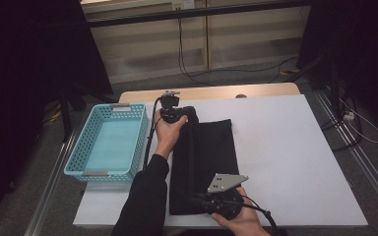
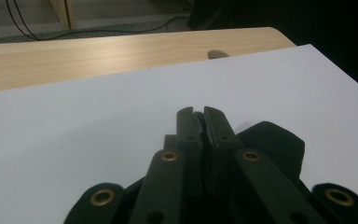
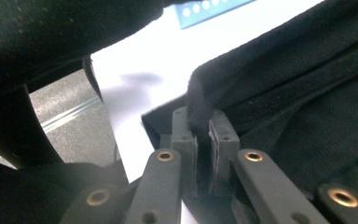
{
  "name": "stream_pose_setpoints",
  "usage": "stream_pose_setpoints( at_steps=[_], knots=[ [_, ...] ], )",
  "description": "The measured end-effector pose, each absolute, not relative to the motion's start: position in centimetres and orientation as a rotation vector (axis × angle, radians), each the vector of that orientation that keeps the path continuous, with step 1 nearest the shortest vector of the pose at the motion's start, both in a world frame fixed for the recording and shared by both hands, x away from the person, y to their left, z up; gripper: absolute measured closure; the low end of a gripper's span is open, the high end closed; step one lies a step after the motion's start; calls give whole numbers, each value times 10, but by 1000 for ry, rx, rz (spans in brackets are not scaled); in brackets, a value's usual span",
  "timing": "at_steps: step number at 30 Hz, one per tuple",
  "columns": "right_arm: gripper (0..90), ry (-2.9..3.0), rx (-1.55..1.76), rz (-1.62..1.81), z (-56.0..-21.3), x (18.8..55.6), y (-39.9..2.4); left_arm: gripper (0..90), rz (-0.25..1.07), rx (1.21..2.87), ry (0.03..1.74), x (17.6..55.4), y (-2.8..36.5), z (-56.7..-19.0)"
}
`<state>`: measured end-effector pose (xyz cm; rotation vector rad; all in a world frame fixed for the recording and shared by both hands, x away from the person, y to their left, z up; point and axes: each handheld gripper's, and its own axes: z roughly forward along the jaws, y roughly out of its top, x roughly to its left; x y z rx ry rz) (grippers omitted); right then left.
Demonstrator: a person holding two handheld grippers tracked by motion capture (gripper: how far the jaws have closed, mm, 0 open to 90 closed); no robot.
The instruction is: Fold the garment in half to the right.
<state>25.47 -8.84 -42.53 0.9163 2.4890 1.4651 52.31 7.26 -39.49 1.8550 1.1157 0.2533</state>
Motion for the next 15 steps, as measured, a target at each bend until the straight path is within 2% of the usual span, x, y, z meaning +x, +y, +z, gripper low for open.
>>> stream_pose_setpoints(
  at_steps=[9,15],
  knots=[
    [827,2503,932,1386,-436,254,-99,859,229,1862,1116,525,63,-407],
    [773,2486,966,1339,-440,255,-111,859,221,1863,1120,526,57,-414]
  ],
)
